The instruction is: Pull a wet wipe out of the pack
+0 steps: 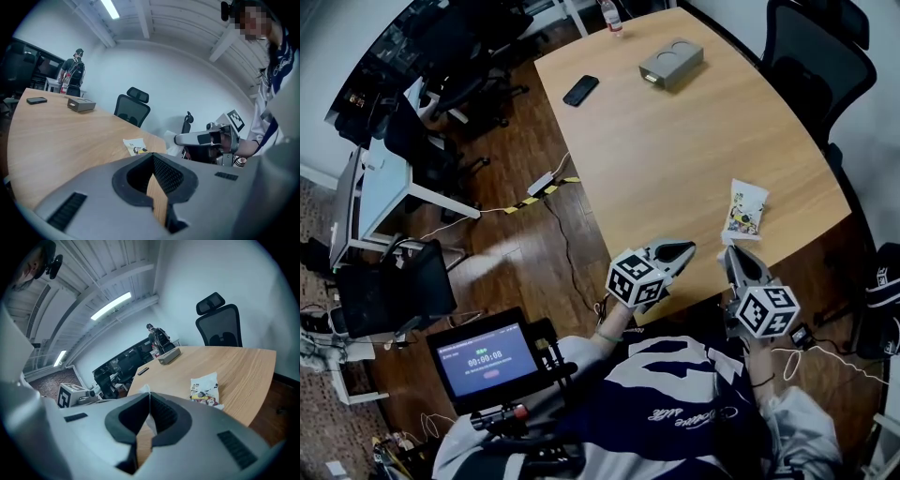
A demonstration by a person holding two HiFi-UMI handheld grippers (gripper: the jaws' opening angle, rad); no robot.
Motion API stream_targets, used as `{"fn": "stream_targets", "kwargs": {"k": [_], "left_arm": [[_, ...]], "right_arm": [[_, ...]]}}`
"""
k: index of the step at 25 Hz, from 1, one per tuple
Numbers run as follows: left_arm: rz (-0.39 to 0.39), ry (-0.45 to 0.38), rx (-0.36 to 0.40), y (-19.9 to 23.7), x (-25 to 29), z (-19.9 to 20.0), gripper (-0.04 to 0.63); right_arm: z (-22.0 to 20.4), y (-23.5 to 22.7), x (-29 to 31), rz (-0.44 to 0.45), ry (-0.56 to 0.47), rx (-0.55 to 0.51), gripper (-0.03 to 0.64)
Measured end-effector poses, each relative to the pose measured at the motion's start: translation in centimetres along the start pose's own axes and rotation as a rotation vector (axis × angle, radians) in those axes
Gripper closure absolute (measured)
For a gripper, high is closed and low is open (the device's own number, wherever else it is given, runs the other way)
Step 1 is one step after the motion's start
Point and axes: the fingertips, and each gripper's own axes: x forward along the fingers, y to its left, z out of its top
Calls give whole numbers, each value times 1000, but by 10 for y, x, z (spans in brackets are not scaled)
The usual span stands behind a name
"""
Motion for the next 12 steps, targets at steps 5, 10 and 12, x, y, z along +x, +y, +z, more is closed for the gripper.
{"fn": "stream_targets", "kwargs": {"k": [5, 10, 12], "left_arm": [[-51, 25, 28, 0, -40, -18, 594], [-119, 45, 35, -13, -67, -29, 594], [-151, 52, 31, -23, -72, -33, 594]], "right_arm": [[-34, 36, -5, -69, -32, 15, 612], [-65, 57, -24, -157, -53, 43, 612], [-74, 61, -37, -194, -67, 56, 614]]}}
